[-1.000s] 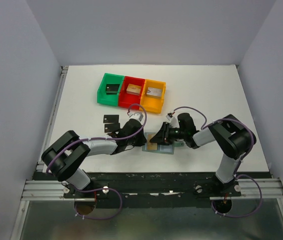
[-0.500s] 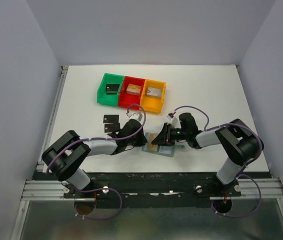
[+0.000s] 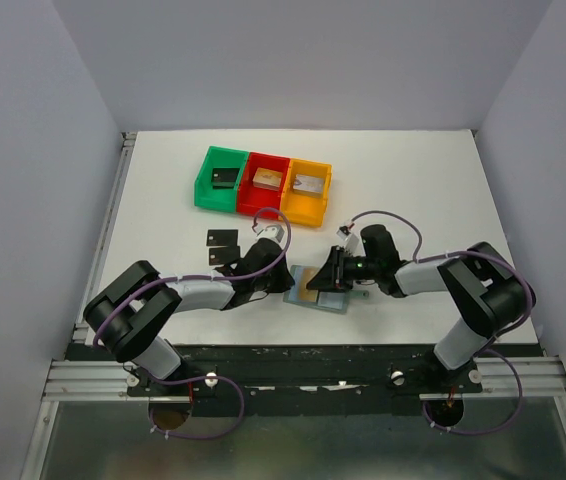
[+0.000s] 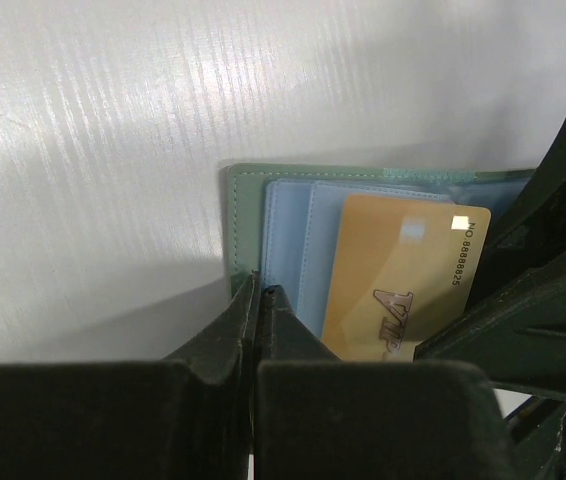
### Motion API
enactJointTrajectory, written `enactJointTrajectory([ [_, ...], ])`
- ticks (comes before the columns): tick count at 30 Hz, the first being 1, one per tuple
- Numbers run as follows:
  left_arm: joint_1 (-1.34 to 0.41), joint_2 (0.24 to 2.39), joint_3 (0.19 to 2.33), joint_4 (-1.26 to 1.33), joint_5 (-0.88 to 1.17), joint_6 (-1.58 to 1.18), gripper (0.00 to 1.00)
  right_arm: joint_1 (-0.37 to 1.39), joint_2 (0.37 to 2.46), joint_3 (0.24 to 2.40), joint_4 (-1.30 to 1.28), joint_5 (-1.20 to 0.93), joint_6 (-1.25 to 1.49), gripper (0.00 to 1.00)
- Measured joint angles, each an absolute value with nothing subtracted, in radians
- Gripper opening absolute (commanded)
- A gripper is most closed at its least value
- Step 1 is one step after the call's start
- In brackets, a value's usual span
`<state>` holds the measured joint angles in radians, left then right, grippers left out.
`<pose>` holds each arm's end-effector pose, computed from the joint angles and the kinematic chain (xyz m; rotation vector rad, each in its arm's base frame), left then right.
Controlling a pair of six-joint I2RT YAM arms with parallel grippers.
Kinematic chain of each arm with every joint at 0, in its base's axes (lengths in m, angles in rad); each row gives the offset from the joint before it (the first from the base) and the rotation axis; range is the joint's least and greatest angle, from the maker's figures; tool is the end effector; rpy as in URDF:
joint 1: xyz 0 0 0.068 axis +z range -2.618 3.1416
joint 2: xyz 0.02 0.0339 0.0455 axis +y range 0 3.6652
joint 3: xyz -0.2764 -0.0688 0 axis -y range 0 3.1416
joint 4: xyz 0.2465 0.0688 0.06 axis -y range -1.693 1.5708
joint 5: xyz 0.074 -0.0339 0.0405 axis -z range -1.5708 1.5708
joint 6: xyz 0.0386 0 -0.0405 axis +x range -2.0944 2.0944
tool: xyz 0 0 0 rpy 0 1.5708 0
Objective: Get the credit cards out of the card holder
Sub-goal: Remove the credit card from the card holder.
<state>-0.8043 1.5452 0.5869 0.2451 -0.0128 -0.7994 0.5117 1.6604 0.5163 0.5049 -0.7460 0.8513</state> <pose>0.2007 -0.2078 0.1489 -0.0012 2.4222 -0.7850 0.2344 0.1617 0.1282 -0.0605 2.4775 1.5091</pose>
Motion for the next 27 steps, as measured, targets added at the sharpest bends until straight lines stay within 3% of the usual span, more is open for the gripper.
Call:
enactJointTrajectory([
  [27, -0.800, 1.547, 0.587, 0.246, -0.010, -0.805, 0.00, 0.459, 1.601, 0.495, 0.424, -0.719, 0.799, 0.17],
])
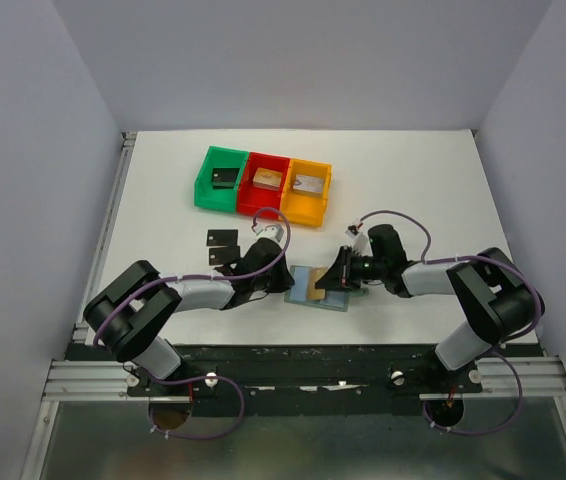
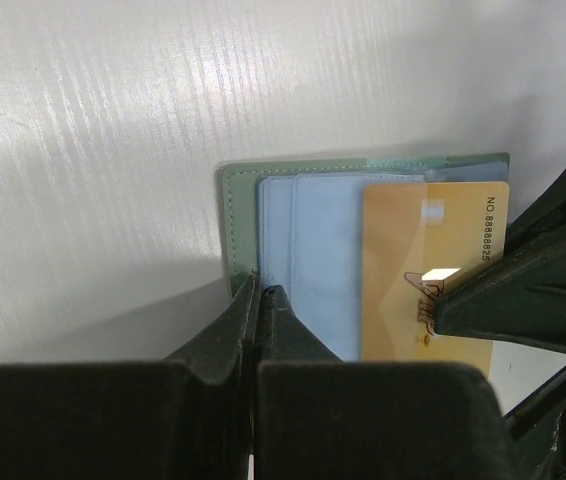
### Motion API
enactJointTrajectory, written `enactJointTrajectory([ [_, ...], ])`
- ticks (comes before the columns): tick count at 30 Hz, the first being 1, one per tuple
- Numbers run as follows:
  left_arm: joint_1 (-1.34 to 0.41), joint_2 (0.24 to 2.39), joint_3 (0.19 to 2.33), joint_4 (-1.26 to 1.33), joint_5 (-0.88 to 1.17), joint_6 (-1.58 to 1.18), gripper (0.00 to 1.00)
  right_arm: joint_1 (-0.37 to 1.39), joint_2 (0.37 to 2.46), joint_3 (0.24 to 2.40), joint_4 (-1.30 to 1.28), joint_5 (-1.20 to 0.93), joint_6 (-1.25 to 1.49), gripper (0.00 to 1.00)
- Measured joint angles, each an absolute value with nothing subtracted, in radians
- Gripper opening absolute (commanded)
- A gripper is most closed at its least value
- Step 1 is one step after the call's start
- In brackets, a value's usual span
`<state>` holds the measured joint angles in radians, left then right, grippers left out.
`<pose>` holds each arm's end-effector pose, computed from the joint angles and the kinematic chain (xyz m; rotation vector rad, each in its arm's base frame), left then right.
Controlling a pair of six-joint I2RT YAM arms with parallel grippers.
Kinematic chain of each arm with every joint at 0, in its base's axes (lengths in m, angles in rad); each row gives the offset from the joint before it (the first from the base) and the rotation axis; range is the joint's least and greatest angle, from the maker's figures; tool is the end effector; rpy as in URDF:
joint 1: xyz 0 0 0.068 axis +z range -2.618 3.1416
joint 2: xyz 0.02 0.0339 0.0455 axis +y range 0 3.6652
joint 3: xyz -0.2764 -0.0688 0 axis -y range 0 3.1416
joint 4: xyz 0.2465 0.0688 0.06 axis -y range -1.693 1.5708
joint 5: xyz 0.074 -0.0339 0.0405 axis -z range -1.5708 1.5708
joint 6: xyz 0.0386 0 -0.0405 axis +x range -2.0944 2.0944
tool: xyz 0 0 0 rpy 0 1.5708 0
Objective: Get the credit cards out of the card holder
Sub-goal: Remove the credit card from the card holder.
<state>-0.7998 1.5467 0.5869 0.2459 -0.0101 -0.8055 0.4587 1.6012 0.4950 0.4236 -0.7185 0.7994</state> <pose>0.2017 -0.2070 0.1486 -0.0125 2.4242 -0.7878 0.2330 0.1434 0.1313 -0.0161 2.4831 1.4266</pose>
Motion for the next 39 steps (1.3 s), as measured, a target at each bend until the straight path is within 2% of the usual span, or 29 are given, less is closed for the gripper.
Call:
enactJointTrajectory([
  [13, -0.800, 1.545, 0.579, 0.260, -0.010, -0.805, 0.00, 0.411, 1.555, 0.466, 0.360, -0.678, 0.768, 0.00],
  [32, -0.852, 1.468, 0.492, 0.288, -0.002, -0.783, 0.00, 0.390, 1.221, 0.440, 0.055, -0.590, 0.603, 0.01],
  [34, -0.858, 1.439, 0.471, 0.280, 0.001, -0.783, 0.07, 0.390, 1.181, 0.440, 0.013, -0.582, 0.582, 0.00],
  [36, -0.862, 1.400, 0.453, 0.247, 0.002, -0.779, 0.21, 0.390, 1.144, 0.440, -0.029, -0.570, 0.562, 0.00],
  [38, -0.863, 1.364, 0.448, 0.197, -0.001, -0.768, 0.46, 0.390, 1.109, 0.442, -0.074, -0.561, 0.541, 0.00],
  [39, -0.863, 1.346, 0.449, 0.172, -0.002, -0.761, 0.55, 0.390, 1.093, 0.447, -0.100, -0.555, 0.530, 0.00],
])
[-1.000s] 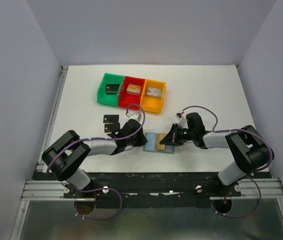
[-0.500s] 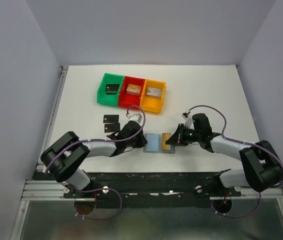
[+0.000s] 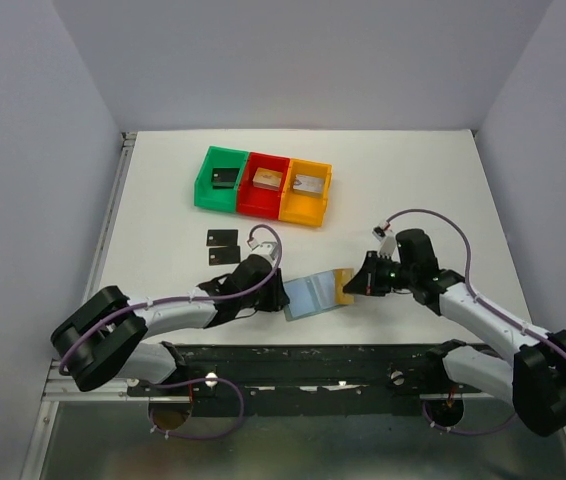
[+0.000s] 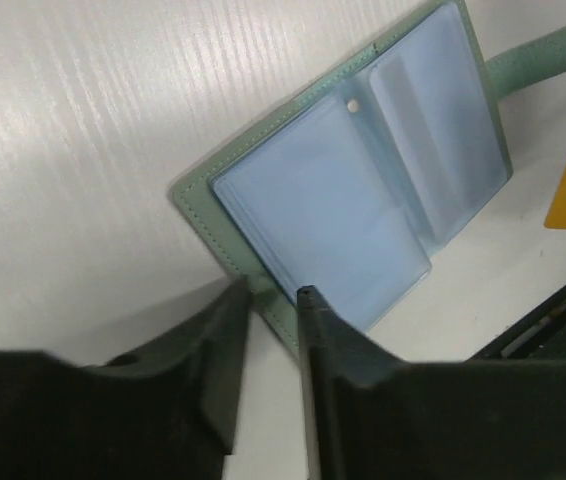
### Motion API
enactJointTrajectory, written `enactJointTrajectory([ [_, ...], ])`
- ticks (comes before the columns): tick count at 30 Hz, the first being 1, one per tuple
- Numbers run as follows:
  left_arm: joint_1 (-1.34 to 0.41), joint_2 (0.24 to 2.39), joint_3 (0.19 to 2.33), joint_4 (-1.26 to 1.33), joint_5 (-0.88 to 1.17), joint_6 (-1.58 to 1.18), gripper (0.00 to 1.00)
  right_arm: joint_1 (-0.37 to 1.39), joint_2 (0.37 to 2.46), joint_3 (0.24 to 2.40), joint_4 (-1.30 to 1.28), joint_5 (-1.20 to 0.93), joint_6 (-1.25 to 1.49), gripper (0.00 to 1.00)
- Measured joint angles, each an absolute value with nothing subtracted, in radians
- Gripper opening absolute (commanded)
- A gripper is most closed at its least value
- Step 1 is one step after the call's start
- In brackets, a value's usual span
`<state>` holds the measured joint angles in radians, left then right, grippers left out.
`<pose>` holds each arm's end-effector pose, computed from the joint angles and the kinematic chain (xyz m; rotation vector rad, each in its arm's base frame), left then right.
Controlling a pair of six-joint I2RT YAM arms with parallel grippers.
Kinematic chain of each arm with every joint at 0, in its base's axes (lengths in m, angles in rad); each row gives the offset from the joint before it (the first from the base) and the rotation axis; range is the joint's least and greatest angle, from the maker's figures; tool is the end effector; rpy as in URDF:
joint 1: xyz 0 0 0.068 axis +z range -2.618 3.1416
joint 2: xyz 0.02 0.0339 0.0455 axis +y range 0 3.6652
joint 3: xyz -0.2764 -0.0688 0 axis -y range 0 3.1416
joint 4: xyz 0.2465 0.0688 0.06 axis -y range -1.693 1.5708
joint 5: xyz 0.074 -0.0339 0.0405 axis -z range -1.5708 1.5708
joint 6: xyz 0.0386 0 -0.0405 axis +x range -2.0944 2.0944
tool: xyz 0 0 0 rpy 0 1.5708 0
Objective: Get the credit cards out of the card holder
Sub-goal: Remove the credit card from the card holder, then place the credit card at the center of the board.
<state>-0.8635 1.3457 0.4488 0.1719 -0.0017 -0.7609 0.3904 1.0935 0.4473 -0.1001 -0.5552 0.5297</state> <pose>0.1581 -0.1849 0.1531 0.1243 2.4383 -0.7961 0.1813 0.0966 0.1860 -0.1324 2.4345 1.0875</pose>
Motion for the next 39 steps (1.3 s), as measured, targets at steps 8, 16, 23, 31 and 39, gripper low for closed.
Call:
enactJointTrajectory([
  [8, -0.864, 1.200, 0.548, -0.004, -0.030, -0.694, 0.99, 0.422, 1.056, 0.620, -0.320, -0.521, 0.411, 0.00],
  [16, -0.820, 1.006, 0.593, 0.022, 0.179, -0.563, 0.96, 0.668, 1.135, 0.871, -0.543, -0.591, 0.225, 0.00],
  [23, -0.759, 0.844, 0.592, 0.070, 0.443, -0.489, 0.86, 0.732, 1.158, 0.907, -0.657, -0.699, 0.130, 0.00],
  [31, -0.746, 0.876, 0.594, 0.087, 0.675, -0.459, 0.71, 0.783, 1.168, 0.976, -0.720, -0.758, 0.071, 0.00],
  [39, -0.745, 0.937, 0.594, 0.093, 0.789, -0.464, 0.63, 0.801, 1.169, 1.030, -0.760, -0.778, 0.039, 0.00],
])
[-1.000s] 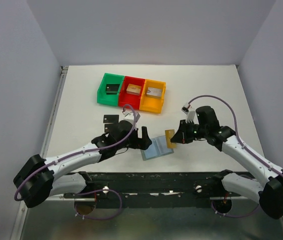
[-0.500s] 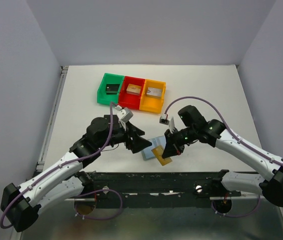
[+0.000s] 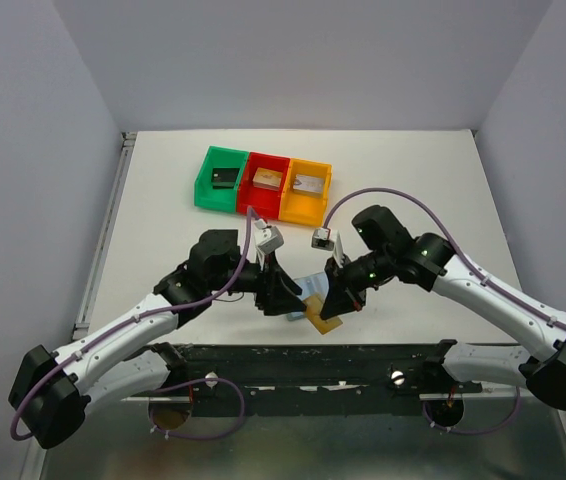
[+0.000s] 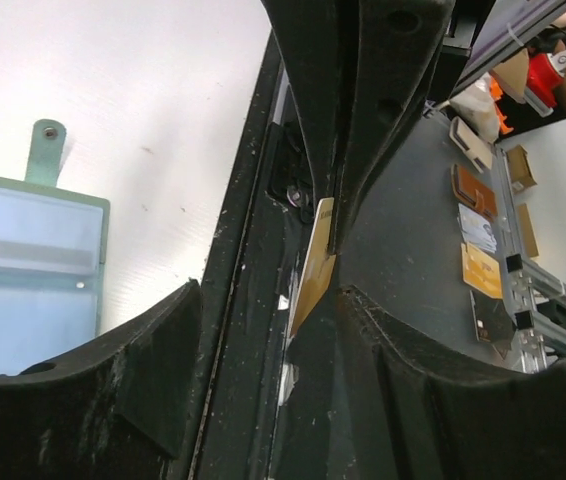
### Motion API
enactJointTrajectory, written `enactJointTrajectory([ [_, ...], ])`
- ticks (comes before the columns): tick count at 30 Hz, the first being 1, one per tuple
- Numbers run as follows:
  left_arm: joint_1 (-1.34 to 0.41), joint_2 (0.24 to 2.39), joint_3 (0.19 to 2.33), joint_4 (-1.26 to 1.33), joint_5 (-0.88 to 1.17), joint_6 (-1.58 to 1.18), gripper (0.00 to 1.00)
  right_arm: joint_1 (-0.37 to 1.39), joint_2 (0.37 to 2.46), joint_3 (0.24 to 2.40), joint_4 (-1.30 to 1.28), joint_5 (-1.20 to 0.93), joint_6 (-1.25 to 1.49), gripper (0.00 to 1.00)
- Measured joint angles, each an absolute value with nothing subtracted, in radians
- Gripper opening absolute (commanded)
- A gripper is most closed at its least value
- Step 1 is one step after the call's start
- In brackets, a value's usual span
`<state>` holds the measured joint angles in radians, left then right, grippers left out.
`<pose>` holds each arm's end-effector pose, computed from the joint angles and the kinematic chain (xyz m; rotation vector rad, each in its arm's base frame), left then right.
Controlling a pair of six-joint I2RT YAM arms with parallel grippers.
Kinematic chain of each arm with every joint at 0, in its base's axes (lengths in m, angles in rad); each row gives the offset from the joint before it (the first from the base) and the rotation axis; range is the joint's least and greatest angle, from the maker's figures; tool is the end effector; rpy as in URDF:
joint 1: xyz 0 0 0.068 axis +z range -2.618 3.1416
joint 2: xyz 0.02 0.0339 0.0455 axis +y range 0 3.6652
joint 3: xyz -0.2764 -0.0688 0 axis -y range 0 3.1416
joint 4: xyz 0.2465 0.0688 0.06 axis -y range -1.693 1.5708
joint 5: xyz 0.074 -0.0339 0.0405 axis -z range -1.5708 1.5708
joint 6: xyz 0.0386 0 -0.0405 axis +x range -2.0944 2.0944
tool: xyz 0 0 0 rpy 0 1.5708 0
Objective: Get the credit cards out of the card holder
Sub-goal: Place the credit card at the center of the board.
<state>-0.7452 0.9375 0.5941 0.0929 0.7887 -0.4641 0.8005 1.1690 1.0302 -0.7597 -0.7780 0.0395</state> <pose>0.1334 -0.1603 0.2847 0.8934 1.8353 -1.5222 0.1390 0.1822 0.3138 -1.2781 2.2181 1.3095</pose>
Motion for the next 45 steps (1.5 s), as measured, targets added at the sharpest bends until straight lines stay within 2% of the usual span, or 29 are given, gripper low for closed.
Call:
enactJointTrajectory([
  [5, -0.746, 0.954, 0.594, 0.127, 0.833, -0.480, 0.56, 0.809, 1.178, 1.046, -0.771, -0.780, 0.027, 0.00],
  [10, -0.746, 0.959, 0.594, 0.157, 0.863, -0.494, 0.39, 0.818, 1.187, 1.046, -0.783, -0.780, 0.020, 0.00],
  [18, -0.760, 0.991, 0.594, 0.178, 0.886, -0.503, 0.26, 0.826, 1.192, 1.046, -0.788, -0.780, -0.002, 0.00],
  [20, -0.769, 0.995, 0.594, 0.178, 0.891, -0.506, 0.17, 0.828, 1.193, 1.046, -0.788, -0.780, -0.004, 0.00],
  [21, -0.772, 0.996, 0.594, 0.178, 0.892, -0.506, 0.09, 0.830, 1.193, 1.046, -0.788, -0.780, -0.005, 0.00],
  [22, -0.775, 0.997, 0.594, 0.178, 0.894, -0.505, 0.00, 0.831, 1.193, 1.047, -0.788, -0.780, -0.006, 0.05],
  [25, -0.779, 0.997, 0.594, 0.184, 0.903, -0.509, 0.00, 0.831, 1.193, 1.047, -0.792, -0.767, -0.007, 0.33],
  [28, -0.781, 0.993, 0.591, 0.194, 0.902, -0.514, 0.00, 0.833, 1.181, 1.048, -0.782, -0.719, 0.024, 0.49],
  [32, -0.776, 0.931, 0.562, 0.205, 0.851, -0.528, 0.00, 0.826, 1.094, 1.036, -0.714, -0.631, 0.093, 0.52],
  [36, -0.722, 0.838, 0.504, 0.265, 0.783, -0.572, 0.00, 0.808, 0.945, 0.984, -0.589, -0.500, 0.183, 0.50],
  [41, -0.589, 0.678, 0.304, 0.513, 0.641, -0.723, 0.00, 0.792, 0.751, 0.825, -0.378, -0.292, 0.324, 0.55],
  [45, -0.575, 0.587, 0.194, 0.667, 0.548, -0.813, 0.00, 0.775, 0.734, 0.782, -0.284, -0.282, 0.406, 0.58],
])
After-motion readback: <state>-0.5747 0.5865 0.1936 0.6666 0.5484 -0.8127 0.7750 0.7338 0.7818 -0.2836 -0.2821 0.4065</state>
